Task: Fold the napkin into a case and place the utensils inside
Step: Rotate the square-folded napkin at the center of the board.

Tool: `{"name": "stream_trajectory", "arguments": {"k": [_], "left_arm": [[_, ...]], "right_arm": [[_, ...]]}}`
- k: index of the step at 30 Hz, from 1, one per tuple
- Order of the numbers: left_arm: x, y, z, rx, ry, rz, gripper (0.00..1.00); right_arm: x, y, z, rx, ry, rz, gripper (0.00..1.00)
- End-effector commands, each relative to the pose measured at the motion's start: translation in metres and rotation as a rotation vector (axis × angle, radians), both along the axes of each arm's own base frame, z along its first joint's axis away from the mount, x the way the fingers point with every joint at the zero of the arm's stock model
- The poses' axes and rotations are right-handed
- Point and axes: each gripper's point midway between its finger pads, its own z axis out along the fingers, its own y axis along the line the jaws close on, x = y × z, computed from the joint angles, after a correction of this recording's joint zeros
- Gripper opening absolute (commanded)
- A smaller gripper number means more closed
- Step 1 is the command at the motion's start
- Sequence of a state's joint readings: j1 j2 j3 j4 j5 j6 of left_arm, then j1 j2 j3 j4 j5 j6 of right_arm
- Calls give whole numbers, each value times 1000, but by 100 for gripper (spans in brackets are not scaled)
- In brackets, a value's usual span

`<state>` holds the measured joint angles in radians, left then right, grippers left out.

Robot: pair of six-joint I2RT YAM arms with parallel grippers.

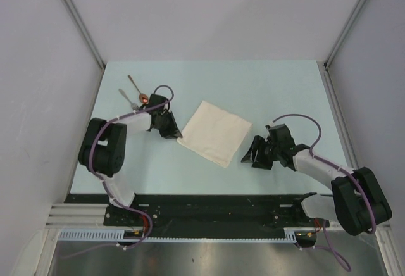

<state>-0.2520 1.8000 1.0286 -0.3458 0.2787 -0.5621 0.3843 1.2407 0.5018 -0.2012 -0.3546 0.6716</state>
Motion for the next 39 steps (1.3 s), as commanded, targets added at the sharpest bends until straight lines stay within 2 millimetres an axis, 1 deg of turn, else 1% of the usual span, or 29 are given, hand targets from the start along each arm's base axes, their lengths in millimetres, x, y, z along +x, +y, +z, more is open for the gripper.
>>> {"name": "stream_trajectory", "arguments": {"k": [1, 2, 3, 4, 5, 6, 8, 9, 11, 13, 14, 16, 17, 18, 20, 21, 22, 24, 25, 27, 28, 30, 31, 32, 33, 34, 36, 37, 39], "left_arm": [[-84, -42, -10, -130, 98, 28, 16], [-98, -51, -8, -159, 102, 23, 16], [-134, -64, -18, -162, 143, -23, 18], [-142, -82, -6, -236, 129, -31, 20], [-156, -94, -4, -262, 136, -69, 24], [-181, -107, -6, -264, 165, -145, 26], [-204, -115, -5, -264, 214, -234, 36], [-212, -117, -3, -258, 215, -297, 37], [-217, -106, 1, -206, 194, -319, 51], [-212, -97, 9, -173, 132, -349, 62], [-206, -91, 19, -141, 89, -342, 64], [-196, -83, 28, -87, 27, -355, 66], [-183, -78, 38, -61, -24, -326, 66], [-179, -71, 42, -30, -42, -319, 65], [-158, -62, 58, -9, -128, -265, 66], [-151, -60, 65, -12, -155, -249, 65], [-136, -54, 73, -12, -184, -208, 65], [-119, -47, 82, -9, -210, -173, 66], [-102, -40, 91, -22, -230, -128, 65], [-90, -41, 98, -82, -232, -123, 66], [-78, -35, 102, -102, -240, -97, 65], [-70, -34, 98, -114, -219, -102, 66], [-60, -32, 102, -115, -232, -96, 66], [-57, -32, 99, -104, -222, -104, 66], [-55, -32, 90, -96, -190, -105, 66], [-51, -33, 89, -102, -182, -106, 66], [-49, -35, 83, -107, -155, -104, 65], [-49, -39, 78, -126, -137, -103, 65], [-49, -42, 74, -147, -126, -103, 64]], "right_arm": [[2, -7, -6, 45, 13, -190, 61], [1, -9, -8, 44, 17, -203, 61], [0, -13, -7, 39, 12, -216, 61], [-4, -23, -13, 1, 36, -241, 62], [-3, -32, -14, -14, 36, -264, 62], [-3, -37, -12, -18, 32, -275, 62], [-8, -53, -15, -59, 56, -324, 62], [-7, -58, -12, -72, 35, -342, 62], [-15, -66, -13, -97, 49, -366, 62], [-15, -68, -10, -81, 36, -399, 63], [-18, -66, -13, -70, 44, -403, 63], [-16, -62, -12, -30, 40, -429, 61], [-17, -61, -16, -25, 43, -438, 60], [-9, -57, -13, -2, 12, -449, 58], [-6, -54, -18, 13, 23, -464, 53], [0, -51, -14, 33, 6, -476, 52], [2, -52, -19, 24, 18, -482, 52], [8, -54, -20, 6, 8, -503, 50], [11, -56, -22, -8, 10, -511, 48], [19, -62, -23, -21, -6, -543, 43], [22, -65, -24, -34, -19, -541, 41], [34, -69, -23, -46, -39, -535, 35], [41, -76, -24, -71, -57, -524, 34], [45, -80, -28, -90, -54, -514, 30], [56, -82, -21, -99, -83, -502, 29], [63, -88, -21, -115, -93, -503, 28], [77, -92, -21, -139, -131, -444, 23], [91, -95, -11, -127, -157, -439, 21], [99, -95, -10, -139, -155, -371, 20]]}}
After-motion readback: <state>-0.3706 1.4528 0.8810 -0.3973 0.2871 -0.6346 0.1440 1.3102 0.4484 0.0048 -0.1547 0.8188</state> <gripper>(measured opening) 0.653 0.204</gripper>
